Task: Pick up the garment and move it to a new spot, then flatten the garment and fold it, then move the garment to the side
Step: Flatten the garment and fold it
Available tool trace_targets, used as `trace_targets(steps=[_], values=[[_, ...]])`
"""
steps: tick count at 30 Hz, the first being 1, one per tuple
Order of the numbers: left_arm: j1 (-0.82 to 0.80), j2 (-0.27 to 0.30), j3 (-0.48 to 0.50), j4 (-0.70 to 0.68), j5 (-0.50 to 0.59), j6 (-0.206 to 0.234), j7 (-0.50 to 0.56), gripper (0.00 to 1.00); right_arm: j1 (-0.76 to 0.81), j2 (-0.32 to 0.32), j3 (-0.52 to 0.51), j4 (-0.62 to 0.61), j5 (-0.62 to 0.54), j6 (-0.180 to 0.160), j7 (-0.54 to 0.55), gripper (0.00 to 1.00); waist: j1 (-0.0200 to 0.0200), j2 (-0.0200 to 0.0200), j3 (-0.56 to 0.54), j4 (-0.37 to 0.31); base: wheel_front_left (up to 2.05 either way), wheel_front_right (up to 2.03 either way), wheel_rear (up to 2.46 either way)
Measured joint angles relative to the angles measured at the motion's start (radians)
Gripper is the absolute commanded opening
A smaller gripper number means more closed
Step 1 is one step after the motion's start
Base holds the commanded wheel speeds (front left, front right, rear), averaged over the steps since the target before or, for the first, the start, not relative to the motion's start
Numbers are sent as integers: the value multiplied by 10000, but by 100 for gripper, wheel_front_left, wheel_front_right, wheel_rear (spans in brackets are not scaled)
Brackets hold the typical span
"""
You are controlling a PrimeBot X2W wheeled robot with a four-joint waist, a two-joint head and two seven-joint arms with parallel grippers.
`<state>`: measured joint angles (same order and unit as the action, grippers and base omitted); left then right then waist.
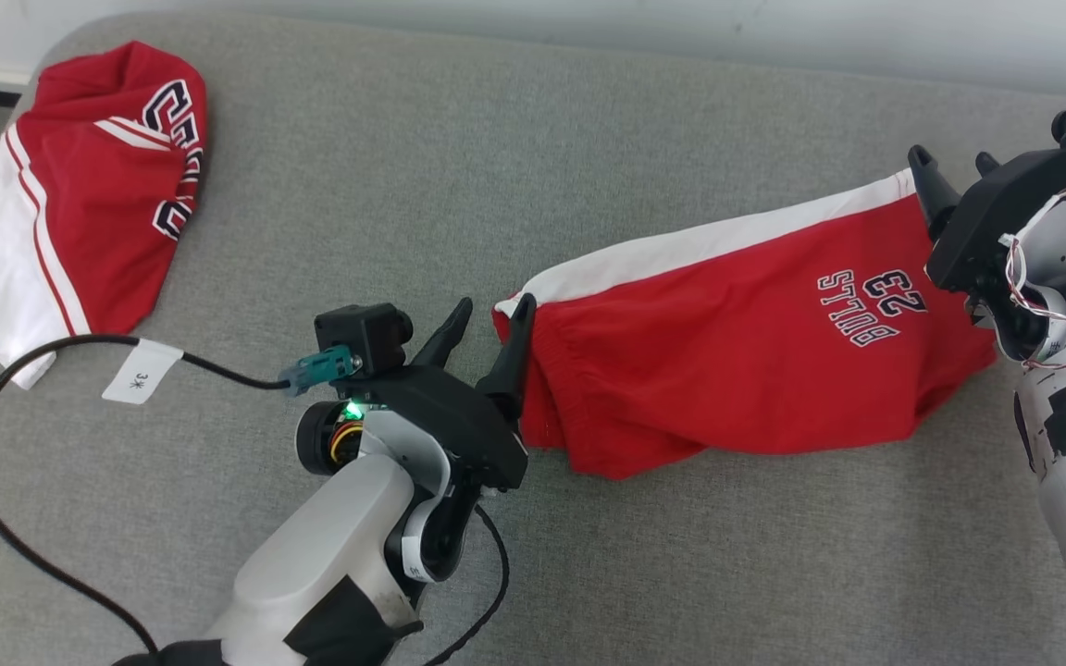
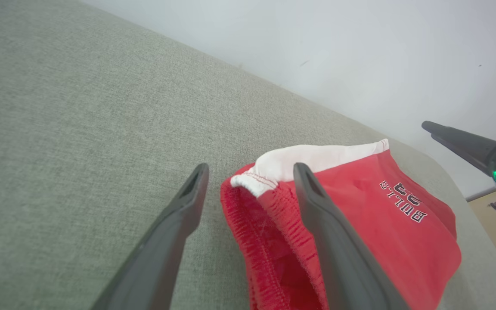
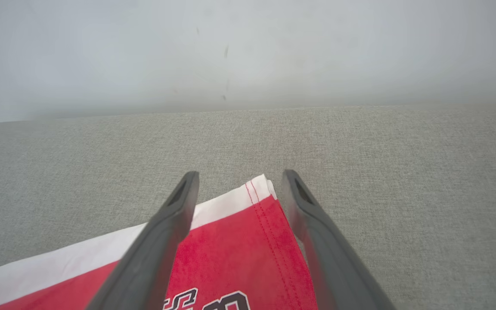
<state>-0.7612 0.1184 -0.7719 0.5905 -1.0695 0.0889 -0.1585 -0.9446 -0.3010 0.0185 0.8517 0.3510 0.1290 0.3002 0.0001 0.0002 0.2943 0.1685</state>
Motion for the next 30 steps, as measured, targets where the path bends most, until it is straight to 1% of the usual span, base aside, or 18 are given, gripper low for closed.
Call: trace_targets(steps=[3,5,7,9,11,13,16,17,19,25,30], values=[[136,163,15,17,146,-113,-407,100,9,-75,178,125,155,0,115,100,-1,-1,-233,-10,0,0,0],[416,483,-4,-98,458,-153,-698,100,30,-199,343,219,205,2,353,100,-2,-1,-426,-27,0,0,0],[721,869,138,-332,869,-40,-922,100,72,-355,453,328,316,2,679,100,-2,-1,-635,-48,0,0,0],[1108,1189,416,-815,1275,134,-1016,100,198,-470,443,453,462,0,1093,100,-2,-2,-850,-68,0,0,0],[1627,1513,782,-1499,2031,268,-1041,100,390,-531,412,539,660,0,1411,100,-3,-2,-1064,-86,0,0,0],[2237,1852,1095,-2242,2884,353,-1041,100,572,-562,378,579,819,0,1726,100,-3,-3,-1266,-100,0,0,0],[3405,2157,1496,-2978,3580,431,-1041,100,847,-646,249,637,984,0,2025,100,-4,-4,-1510,-114,0,0,0],[3777,2224,1659,-3149,3639,428,-1041,100,922,-673,176,692,986,0,2094,100,-4,-3,-1569,-116,0,0,0],[4382,2395,1812,-3425,3843,274,-1041,100,1086,-732,12,800,986,0,2203,100,-4,-3,-1644,-100,0,0,0],[5727,2713,2445,-4073,3988,-100,-1041,100,1311,-913,-472,1162,859,0,2378,100,-3,-3,-1596,139,0,0,0],[6388,2748,2826,-4468,4301,-151,-1041,100,1257,-1011,-984,1655,539,0,2447,100,-3,-3,-1404,374,0,0,0]])
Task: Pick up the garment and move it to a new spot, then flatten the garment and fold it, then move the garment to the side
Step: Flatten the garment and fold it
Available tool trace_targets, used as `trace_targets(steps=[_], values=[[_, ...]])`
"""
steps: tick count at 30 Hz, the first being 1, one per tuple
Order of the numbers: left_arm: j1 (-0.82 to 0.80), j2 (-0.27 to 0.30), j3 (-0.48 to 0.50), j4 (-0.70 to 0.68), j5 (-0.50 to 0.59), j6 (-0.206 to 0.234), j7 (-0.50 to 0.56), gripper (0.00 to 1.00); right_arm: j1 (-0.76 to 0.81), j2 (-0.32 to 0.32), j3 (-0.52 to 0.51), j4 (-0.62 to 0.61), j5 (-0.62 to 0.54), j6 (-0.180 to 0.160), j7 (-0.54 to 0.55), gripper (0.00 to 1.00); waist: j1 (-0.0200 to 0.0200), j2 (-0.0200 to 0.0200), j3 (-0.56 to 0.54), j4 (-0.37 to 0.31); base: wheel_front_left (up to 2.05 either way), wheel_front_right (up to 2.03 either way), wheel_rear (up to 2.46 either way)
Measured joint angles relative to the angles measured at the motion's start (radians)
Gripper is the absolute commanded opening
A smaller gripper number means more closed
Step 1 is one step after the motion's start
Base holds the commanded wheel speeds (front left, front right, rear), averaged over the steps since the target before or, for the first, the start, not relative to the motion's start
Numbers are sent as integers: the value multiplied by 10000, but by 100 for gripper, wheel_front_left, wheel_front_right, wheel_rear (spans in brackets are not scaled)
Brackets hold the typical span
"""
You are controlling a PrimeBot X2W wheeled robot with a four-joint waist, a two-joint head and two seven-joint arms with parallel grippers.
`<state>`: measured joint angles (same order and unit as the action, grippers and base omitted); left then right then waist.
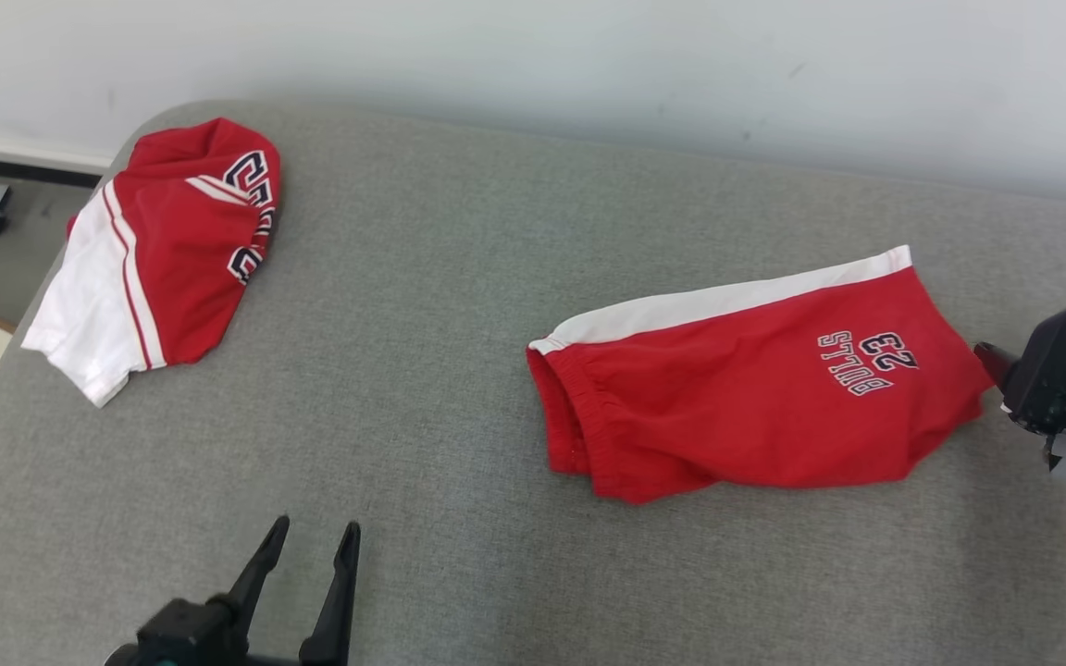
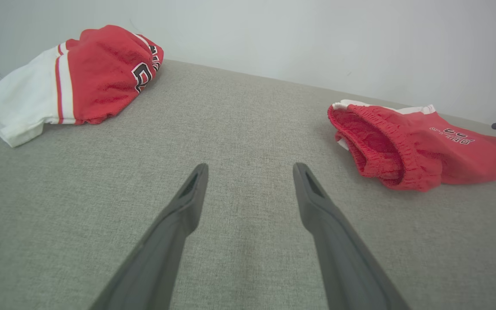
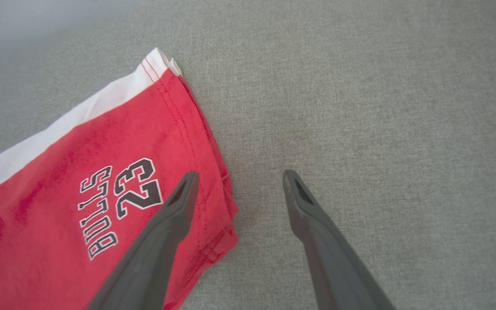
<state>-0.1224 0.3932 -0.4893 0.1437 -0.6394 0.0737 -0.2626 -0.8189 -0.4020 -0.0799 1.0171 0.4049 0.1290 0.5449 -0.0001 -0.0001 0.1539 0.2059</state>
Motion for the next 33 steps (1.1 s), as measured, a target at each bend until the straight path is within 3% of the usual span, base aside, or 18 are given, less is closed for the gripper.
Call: trace_targets(steps=[15,26,27,28,29,30,31,33], values=[[521,150,-98,-874,677,142,4,100,-752,-35,-1141,1016,-1308,0,280,100,1,1,684,774,0,0,0],[530,6,-316,-934,675,144,132,100,-1262,240,-1904,1699,-2176,-2,955,100,0,0,914,921,0,0,0],[528,-10,-320,-936,675,148,132,100,-1309,288,-1929,1714,-2247,-2,1047,78,0,-1,942,916,0,0,0],[523,-17,-332,-936,675,153,132,100,-1359,343,-1977,1728,-2288,-4,1078,49,0,-1,969,908,0,0,0],[508,-29,-341,-936,675,153,132,100,-1388,374,-2029,1737,-2313,-4,1091,29,0,0,992,901,0,0,0],[486,-46,-359,-934,675,151,132,100,-1405,401,-2071,1739,-2341,-4,1103,18,0,-1,1013,897,0,0,0],[455,-65,-387,-926,675,151,134,100,-1411,428,-2102,1739,-2399,-4,1106,0,0,-1,1028,898,0,0,0],[384,-92,-426,-917,673,142,138,100,-1413,460,-2171,1708,-2441,-4,1085,0,0,0,1047,913,0,0,0]])
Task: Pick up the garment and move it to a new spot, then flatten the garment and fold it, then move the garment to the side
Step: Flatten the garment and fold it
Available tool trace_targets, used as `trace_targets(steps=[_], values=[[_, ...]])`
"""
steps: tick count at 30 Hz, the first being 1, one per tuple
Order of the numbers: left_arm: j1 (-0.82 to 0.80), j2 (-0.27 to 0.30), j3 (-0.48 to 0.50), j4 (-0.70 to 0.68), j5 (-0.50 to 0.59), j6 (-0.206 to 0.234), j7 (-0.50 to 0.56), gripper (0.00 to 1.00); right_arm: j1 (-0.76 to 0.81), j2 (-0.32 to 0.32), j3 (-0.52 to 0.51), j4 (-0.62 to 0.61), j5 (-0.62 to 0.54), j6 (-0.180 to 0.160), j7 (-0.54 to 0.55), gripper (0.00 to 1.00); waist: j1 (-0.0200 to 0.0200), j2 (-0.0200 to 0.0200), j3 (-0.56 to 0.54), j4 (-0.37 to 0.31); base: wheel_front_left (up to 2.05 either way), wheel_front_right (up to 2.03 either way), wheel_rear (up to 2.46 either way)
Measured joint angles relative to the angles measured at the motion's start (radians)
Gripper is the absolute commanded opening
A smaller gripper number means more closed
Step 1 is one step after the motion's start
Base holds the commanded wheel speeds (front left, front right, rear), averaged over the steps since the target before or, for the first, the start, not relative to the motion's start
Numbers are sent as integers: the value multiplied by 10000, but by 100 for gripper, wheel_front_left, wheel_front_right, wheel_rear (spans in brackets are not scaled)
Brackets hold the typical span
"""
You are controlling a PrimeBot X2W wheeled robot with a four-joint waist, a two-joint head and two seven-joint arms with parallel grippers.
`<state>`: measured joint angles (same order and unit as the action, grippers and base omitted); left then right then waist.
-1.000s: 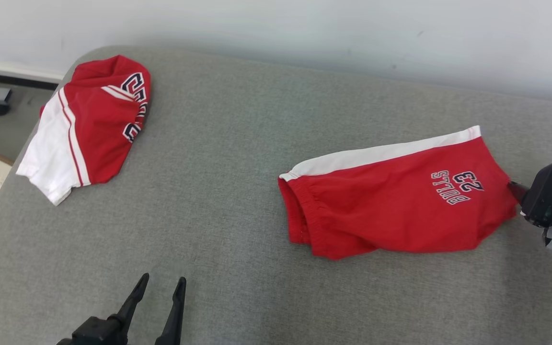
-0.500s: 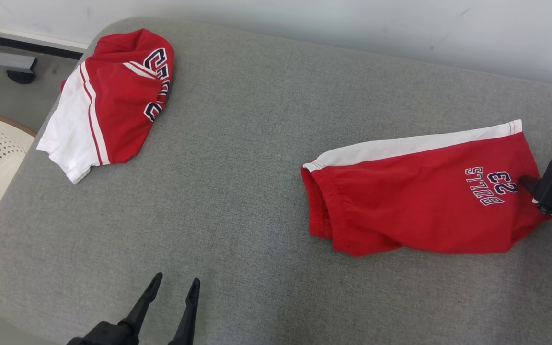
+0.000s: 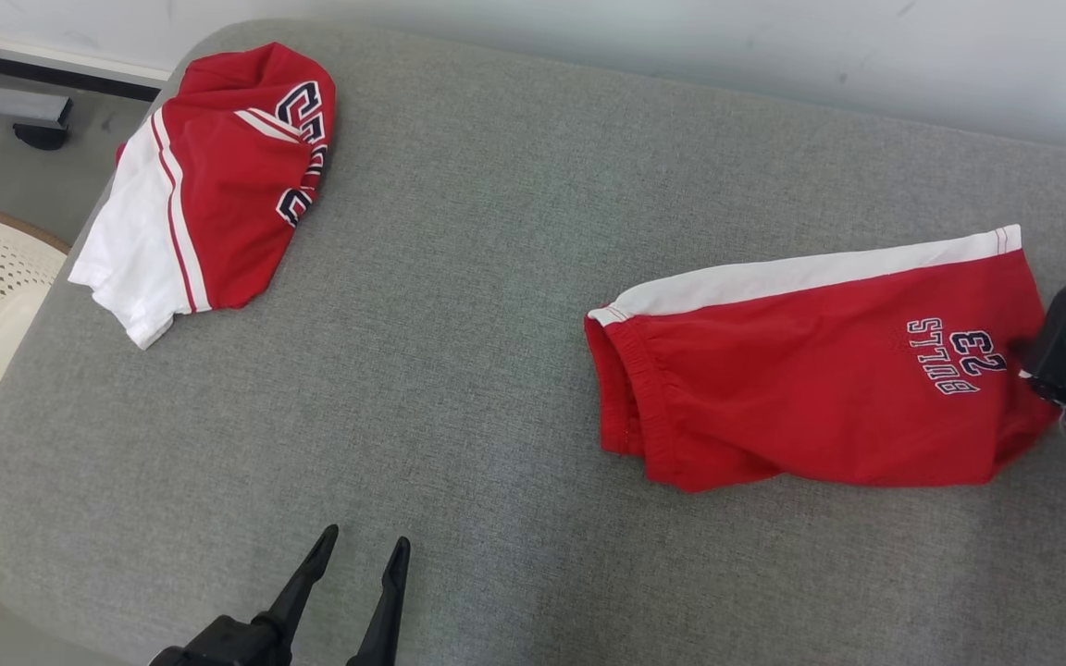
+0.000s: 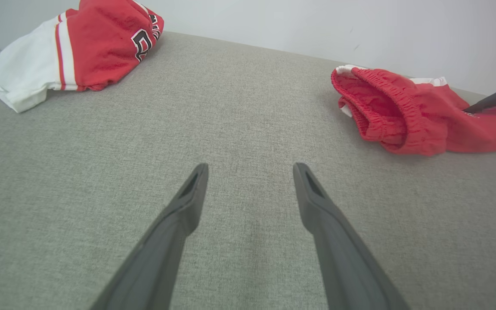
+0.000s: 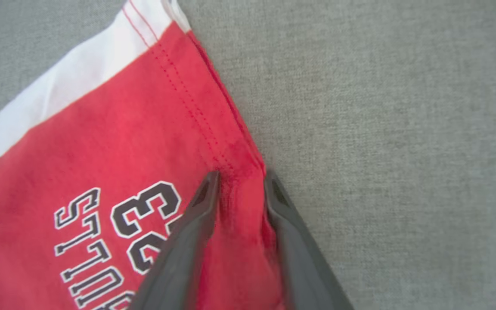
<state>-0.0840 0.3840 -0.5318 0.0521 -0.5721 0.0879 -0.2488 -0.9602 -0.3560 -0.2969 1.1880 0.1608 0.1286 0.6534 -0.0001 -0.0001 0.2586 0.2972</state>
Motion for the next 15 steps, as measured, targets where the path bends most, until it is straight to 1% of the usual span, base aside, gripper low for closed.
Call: trace_targets(steps=[6,12,15], values=[[-5,-48,-69,163,-109,-12,40,100,25,148,-272,-140,-268,4,-222,0,1,1,-67,-11,0,0,0],[-30,-71,-94,282,-165,-61,42,100,277,130,-585,-414,-646,19,-589,0,2,2,-269,-121,0,0,0],[-34,-73,-100,316,-186,-58,54,100,618,61,-585,-692,-1118,21,-752,0,2,2,-432,-202,0,0,0]])
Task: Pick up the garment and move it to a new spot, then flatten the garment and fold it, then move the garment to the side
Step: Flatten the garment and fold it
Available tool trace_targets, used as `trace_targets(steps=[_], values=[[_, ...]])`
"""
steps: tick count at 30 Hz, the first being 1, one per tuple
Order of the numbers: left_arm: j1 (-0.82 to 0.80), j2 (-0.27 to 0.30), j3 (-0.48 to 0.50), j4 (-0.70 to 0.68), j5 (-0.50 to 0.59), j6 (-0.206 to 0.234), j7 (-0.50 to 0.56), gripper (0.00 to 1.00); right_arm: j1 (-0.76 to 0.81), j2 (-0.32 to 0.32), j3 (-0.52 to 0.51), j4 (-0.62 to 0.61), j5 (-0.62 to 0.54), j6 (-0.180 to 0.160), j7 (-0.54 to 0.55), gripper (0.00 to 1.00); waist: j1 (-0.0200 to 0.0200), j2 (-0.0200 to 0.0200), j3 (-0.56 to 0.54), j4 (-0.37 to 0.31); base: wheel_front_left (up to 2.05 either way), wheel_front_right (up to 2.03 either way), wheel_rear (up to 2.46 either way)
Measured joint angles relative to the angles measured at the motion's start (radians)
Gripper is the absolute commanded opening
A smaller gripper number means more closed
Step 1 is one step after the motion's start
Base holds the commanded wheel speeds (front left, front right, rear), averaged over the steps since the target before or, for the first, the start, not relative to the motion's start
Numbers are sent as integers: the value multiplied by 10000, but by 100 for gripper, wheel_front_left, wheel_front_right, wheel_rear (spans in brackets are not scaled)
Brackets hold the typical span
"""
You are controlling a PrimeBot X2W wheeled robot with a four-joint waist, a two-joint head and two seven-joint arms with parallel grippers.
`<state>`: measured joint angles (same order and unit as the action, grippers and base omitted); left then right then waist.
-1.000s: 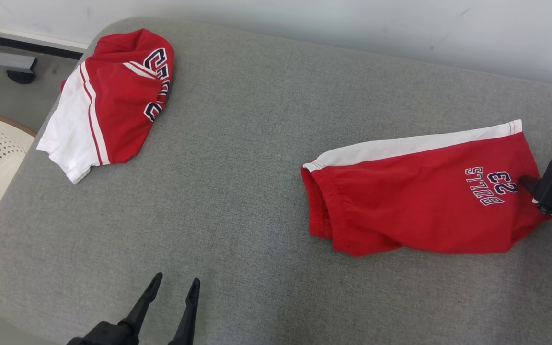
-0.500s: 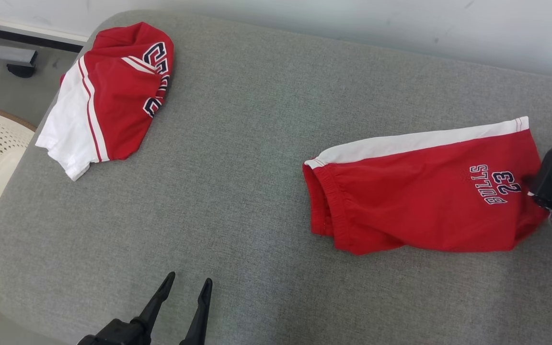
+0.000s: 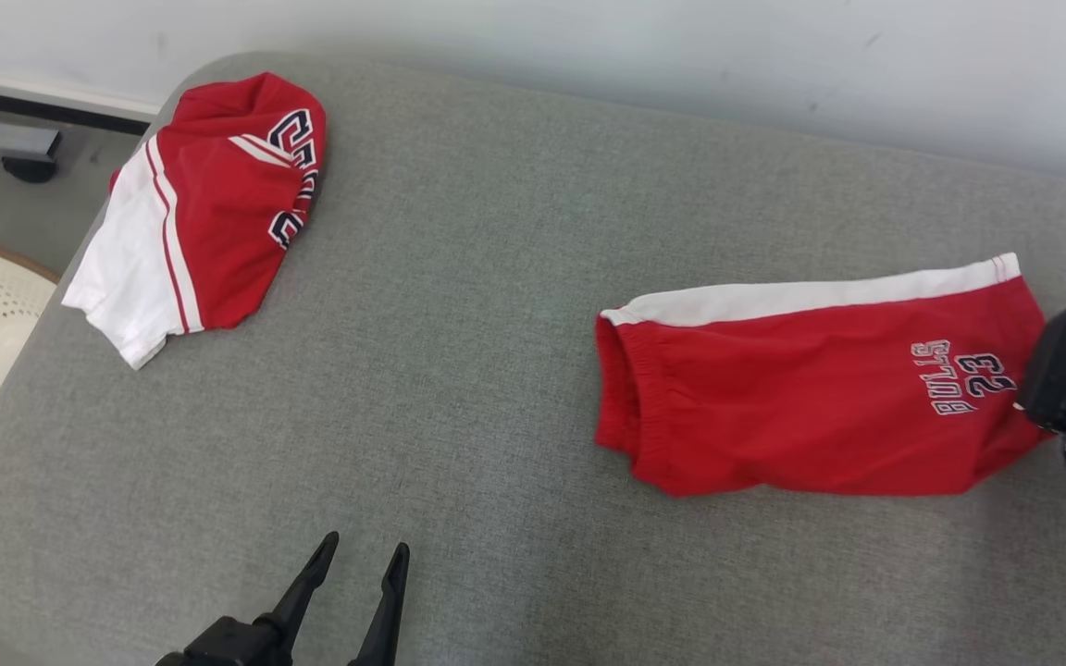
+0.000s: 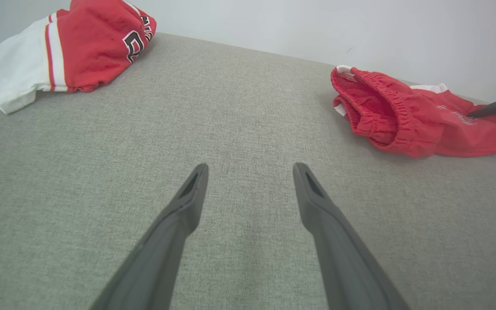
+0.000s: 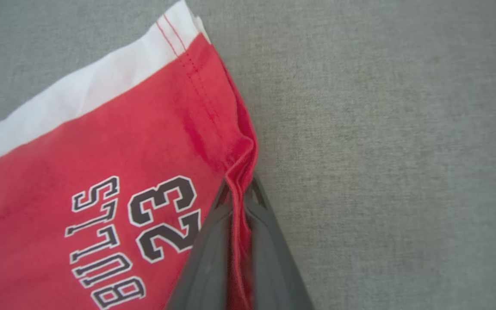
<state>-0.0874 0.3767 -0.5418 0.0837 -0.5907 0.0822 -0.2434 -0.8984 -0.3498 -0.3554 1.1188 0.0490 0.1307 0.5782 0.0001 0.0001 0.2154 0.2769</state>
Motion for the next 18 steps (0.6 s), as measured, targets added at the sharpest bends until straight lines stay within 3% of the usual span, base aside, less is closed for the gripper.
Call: trace_targets(steps=[11,18], values=[[32,-25,-75,92,-121,48,75,100,1149,-391,-798,-1615,-1124,-2,-332,0,-1,0,-726,-503,0,0,0],[60,-27,-174,163,-153,42,125,100,1941,-219,-1174,-2717,-1866,-2,-44,0,-1,-1,-1173,-678,0,0,0]])
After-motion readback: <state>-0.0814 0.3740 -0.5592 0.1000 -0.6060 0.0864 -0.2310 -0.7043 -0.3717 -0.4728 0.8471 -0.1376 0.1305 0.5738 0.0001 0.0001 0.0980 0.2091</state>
